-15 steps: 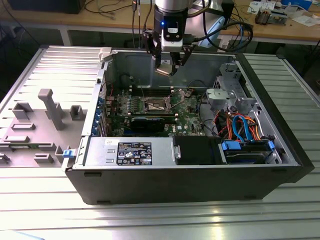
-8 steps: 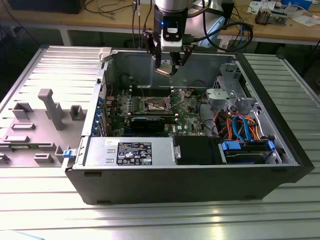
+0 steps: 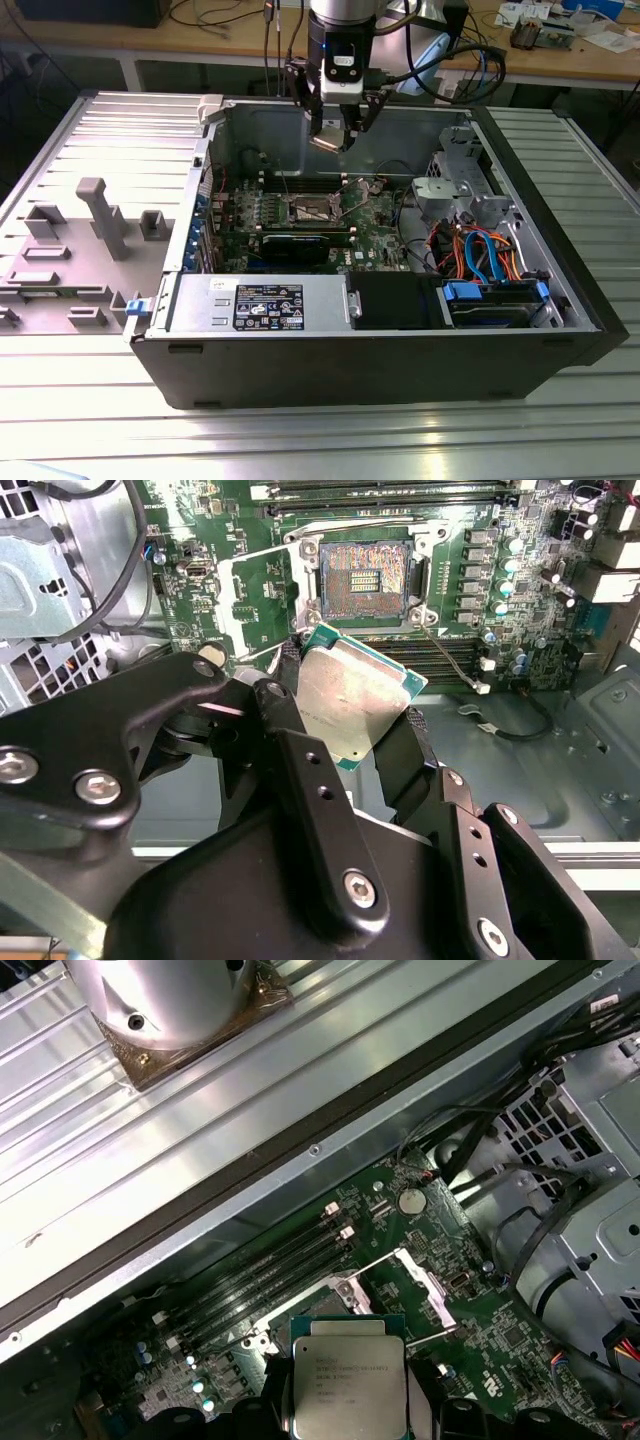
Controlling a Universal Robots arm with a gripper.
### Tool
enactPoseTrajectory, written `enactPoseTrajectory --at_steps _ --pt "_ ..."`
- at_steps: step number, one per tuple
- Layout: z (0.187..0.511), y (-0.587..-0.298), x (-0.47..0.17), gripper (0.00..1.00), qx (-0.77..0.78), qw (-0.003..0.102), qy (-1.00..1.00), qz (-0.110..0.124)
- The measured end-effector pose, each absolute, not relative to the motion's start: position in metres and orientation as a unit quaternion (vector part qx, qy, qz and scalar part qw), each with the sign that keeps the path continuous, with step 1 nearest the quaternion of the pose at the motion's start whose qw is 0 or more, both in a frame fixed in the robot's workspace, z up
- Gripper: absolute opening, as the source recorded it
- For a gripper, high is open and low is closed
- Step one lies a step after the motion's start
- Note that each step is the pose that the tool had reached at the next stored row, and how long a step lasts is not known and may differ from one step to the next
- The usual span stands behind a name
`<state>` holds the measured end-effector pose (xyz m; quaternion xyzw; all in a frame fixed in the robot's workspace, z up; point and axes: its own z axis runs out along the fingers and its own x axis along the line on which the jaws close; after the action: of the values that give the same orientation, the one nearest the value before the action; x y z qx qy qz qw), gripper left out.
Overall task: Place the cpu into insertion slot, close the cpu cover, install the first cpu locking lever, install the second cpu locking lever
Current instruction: 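Place the cpu into insertion slot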
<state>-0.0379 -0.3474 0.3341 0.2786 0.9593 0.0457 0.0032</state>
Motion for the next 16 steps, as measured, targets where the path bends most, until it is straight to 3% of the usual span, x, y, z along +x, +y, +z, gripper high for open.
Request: enactPoseTrajectory --at_steps 16 --pt "0.3341 -0.3474 -0.0379 0.55 0.291 0.004 0.956 0.046"
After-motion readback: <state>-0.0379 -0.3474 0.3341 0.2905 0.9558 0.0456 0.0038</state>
